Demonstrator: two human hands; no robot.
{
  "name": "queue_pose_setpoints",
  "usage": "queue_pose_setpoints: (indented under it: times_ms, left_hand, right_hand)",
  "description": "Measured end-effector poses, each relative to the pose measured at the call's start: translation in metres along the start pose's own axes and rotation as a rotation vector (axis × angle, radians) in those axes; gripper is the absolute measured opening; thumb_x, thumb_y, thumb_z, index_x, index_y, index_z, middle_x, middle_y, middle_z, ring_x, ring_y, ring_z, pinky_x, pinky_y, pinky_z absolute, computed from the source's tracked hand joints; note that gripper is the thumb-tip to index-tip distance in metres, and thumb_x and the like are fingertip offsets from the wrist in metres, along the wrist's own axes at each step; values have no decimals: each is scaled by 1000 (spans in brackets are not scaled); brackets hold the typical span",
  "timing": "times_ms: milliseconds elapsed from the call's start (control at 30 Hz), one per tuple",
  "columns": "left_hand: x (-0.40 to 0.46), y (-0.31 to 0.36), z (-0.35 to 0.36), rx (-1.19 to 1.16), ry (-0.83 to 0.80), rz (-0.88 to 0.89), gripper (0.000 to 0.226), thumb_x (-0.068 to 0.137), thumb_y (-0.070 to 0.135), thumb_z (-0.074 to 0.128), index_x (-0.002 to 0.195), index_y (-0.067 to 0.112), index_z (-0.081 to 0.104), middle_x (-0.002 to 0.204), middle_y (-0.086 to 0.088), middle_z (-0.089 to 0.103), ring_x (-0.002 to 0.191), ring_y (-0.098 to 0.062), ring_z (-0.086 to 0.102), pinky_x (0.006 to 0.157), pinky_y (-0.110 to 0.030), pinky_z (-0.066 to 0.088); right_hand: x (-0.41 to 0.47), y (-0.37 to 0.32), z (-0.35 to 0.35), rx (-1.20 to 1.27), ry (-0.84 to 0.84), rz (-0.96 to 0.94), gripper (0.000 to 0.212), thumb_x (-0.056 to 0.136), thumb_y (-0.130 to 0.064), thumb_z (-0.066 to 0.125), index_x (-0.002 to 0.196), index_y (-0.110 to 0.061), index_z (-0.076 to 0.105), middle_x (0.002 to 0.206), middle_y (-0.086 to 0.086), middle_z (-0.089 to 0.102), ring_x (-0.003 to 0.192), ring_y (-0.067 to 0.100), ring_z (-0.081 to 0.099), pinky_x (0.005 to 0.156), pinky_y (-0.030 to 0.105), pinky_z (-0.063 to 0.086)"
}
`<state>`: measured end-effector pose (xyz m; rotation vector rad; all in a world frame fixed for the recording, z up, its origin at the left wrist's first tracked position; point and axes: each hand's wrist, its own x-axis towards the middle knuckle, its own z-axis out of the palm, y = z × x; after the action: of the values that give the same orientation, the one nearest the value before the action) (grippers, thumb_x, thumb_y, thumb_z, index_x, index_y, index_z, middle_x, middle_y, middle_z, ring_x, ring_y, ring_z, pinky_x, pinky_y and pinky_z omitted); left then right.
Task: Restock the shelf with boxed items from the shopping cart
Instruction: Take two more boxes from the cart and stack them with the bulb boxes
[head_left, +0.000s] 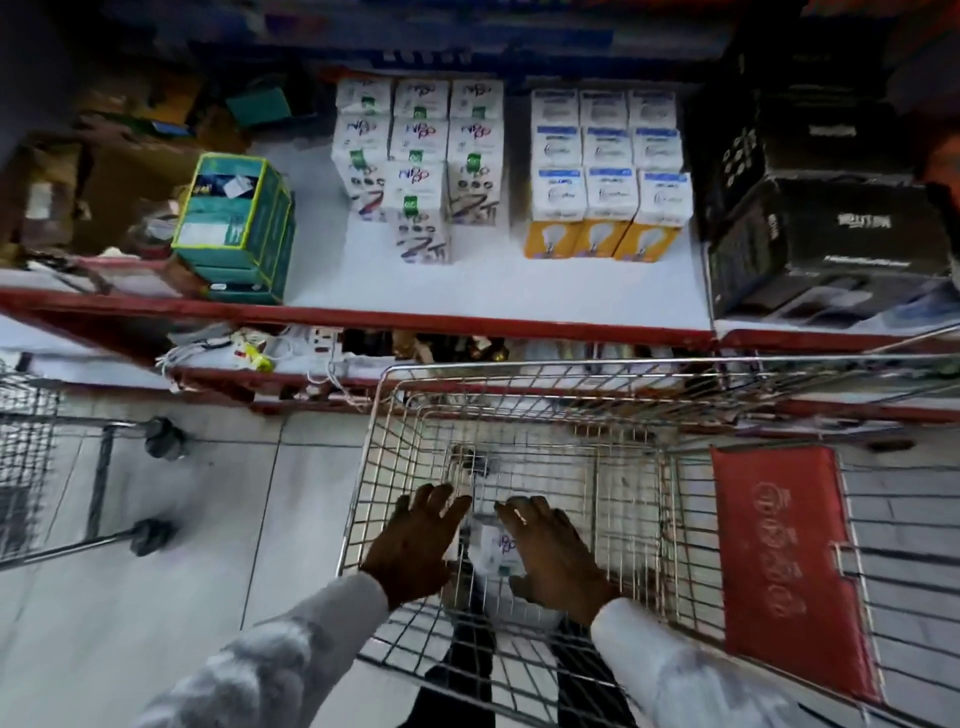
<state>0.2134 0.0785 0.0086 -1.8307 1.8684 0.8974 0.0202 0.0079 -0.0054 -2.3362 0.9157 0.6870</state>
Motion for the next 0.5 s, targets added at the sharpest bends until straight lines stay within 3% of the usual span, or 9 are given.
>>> queue_pose_setpoints:
  times_ms: [67, 233, 333, 400, 500]
  left_hand:
    - [5, 0, 10, 47, -29, -35, 90, 86, 30, 64, 158, 20, 10, 164, -11, 18, 152, -33, 17, 123, -50, 20]
    - [9, 3, 11, 47, 38, -51, 87, 78, 10, 71, 151, 13, 23, 147, -11, 43, 134, -33, 43, 110, -42, 40]
    - [-7, 1, -16, -112, 150, -20, 84, 72, 18, 75, 144, 13, 32, 131, -9, 56, 118, -30, 54, 96, -38, 48]
    - [-27, -6, -46, -238, 237, 21, 79, 69, 26, 78, 137, 16, 38, 118, -6, 61, 101, -23, 59, 77, -27, 50]
    - [-58, -24, -98, -272, 334, 88, 75, 69, 30, 79, 133, 20, 40, 110, 0, 61, 87, -11, 53, 64, -11, 38]
  right_hand:
    - [6, -9, 16, -26, -47, 40, 91, 82, -38, 67, 157, -13, 21, 159, 10, 28, 146, 30, 27, 114, 44, 31]
    - [9, -14, 20, 65, 23, 97, 73, 76, -29, 72, 142, -17, 44, 139, 4, 50, 129, 26, 46, 99, 35, 43]
    - [-3, -9, -7, 242, 94, 122, 81, 66, -39, 79, 139, -23, 50, 133, -1, 58, 123, 20, 51, 95, 30, 46]
    - [-15, -5, -40, 365, 114, 147, 87, 59, -43, 84, 138, -25, 52, 131, -4, 60, 121, 18, 54, 94, 28, 47]
    - [-29, -1, -104, 485, 154, 147, 83, 53, -37, 90, 130, -28, 59, 124, -8, 66, 113, 16, 62, 94, 35, 54]
